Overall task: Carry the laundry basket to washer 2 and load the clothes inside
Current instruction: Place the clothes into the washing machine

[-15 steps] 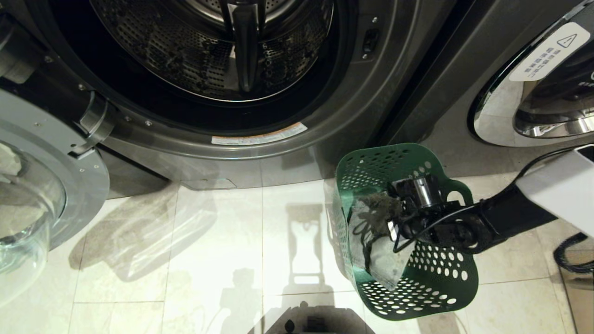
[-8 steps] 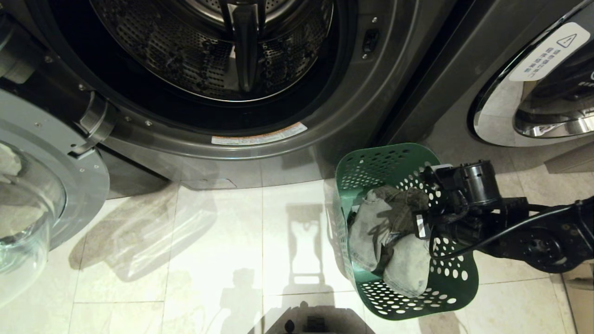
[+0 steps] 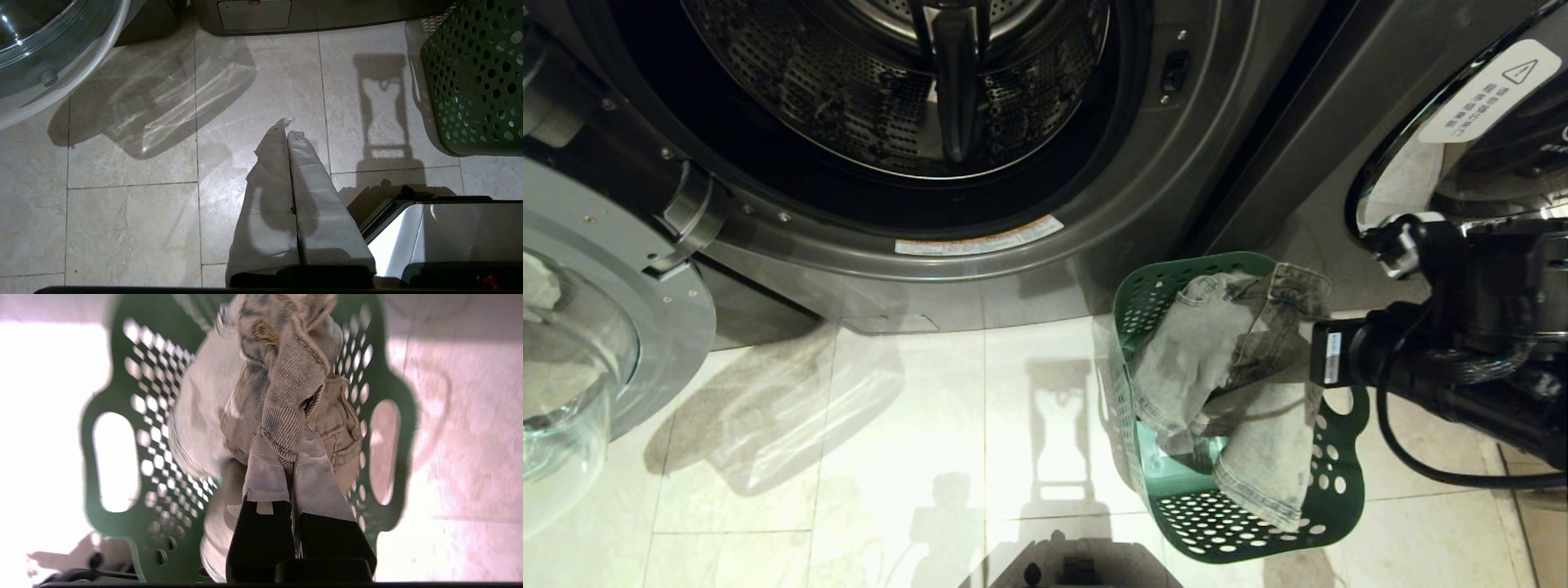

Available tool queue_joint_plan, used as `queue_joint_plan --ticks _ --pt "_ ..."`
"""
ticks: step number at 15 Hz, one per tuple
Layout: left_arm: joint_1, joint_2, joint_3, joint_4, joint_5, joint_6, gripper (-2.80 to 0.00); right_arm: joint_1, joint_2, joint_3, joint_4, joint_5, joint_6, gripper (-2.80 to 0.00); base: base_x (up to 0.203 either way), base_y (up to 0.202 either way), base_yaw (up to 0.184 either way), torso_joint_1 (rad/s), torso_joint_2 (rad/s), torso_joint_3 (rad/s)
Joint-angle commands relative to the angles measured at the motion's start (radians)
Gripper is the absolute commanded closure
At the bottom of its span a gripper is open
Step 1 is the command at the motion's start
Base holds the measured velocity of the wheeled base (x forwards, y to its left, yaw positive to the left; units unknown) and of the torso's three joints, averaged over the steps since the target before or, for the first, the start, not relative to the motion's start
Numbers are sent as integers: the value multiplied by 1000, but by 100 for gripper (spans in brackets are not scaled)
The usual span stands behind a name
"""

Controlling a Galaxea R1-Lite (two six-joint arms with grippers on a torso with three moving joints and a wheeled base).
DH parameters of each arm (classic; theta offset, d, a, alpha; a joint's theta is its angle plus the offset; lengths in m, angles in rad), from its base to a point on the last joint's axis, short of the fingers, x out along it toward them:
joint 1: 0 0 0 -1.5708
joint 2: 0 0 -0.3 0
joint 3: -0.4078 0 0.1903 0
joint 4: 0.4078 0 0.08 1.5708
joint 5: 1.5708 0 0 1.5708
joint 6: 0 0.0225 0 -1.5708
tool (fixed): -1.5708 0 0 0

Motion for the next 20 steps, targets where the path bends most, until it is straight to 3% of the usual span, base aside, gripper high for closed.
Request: queue_joint_plan --ticks 1,4,8,16,20 --pt "-1 0 2 0 0 0 0 3 -164 26 1 6 -2 0 0 0 0 0 0 0" --pt "0 0 2 0 0 0 0 -38 -290 39 40 57 -26 0 0 0 0 0 0 0" --pt "1 0 2 -1 0 0 0 -44 -392 25 147 66 -50 0 0 0 0 0 0 0" --pt "1 0 2 0 0 0 0 -37 -438 43 203 159 -45 0 0 0 0 0 0 0" --pt "1 0 2 -1 0 0 0 -37 -436 33 211 153 -50 0 0 0 0 0 0 0"
